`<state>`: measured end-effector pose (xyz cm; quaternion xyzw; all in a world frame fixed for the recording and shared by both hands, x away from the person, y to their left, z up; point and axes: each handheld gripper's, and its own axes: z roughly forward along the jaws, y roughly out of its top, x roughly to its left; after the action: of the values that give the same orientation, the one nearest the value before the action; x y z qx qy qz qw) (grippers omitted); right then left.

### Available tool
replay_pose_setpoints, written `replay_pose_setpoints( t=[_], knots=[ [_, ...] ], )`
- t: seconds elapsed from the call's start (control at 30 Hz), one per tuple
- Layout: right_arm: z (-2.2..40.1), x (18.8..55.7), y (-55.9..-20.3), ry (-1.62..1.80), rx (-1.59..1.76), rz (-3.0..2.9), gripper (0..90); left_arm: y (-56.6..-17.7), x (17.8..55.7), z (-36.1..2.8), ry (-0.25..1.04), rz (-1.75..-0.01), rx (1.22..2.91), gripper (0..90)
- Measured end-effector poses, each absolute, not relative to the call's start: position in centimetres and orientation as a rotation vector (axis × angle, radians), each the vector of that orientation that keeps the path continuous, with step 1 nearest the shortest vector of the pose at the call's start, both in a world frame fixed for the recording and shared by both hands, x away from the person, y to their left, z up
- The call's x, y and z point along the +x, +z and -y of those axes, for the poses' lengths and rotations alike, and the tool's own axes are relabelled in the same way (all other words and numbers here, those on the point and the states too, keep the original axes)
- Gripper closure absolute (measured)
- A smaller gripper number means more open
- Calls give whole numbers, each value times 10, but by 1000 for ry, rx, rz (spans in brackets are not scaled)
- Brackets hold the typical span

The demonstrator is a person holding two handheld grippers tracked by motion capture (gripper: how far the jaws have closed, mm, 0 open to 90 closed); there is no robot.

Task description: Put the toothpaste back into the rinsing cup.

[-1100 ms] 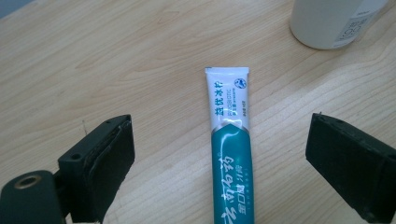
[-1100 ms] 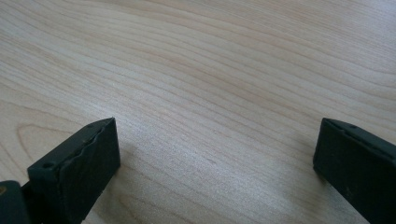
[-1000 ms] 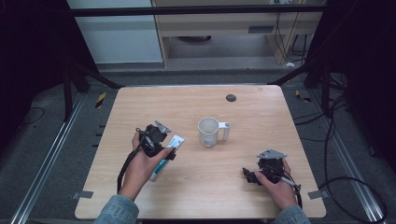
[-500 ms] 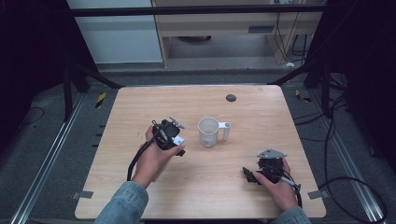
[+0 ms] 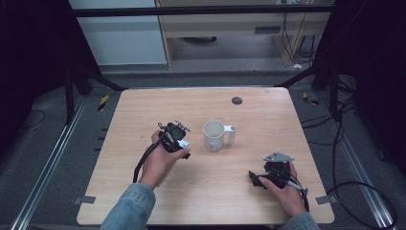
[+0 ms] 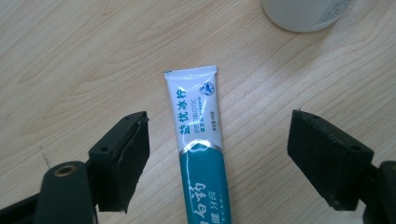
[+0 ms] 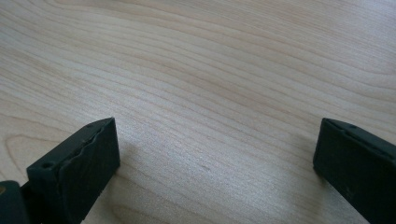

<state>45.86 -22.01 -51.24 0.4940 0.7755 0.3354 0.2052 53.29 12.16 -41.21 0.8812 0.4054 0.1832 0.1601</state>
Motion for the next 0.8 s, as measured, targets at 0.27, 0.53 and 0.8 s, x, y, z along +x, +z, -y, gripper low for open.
replay_pose_setpoints(
  t=[0.27, 0.53, 0.8],
  knots=[
    [220, 459, -512, 937, 1380, -2162, 7, -420, 540, -128, 486, -1216, 2522, 252],
    [221, 459, -512, 938, 1375, -2166, 8, -429, 543, -136, 421, -1252, 2555, 304],
    [221, 459, -512, 939, 1374, -2166, 8, -444, 552, -144, 335, -1306, 2554, 383]
  ],
)
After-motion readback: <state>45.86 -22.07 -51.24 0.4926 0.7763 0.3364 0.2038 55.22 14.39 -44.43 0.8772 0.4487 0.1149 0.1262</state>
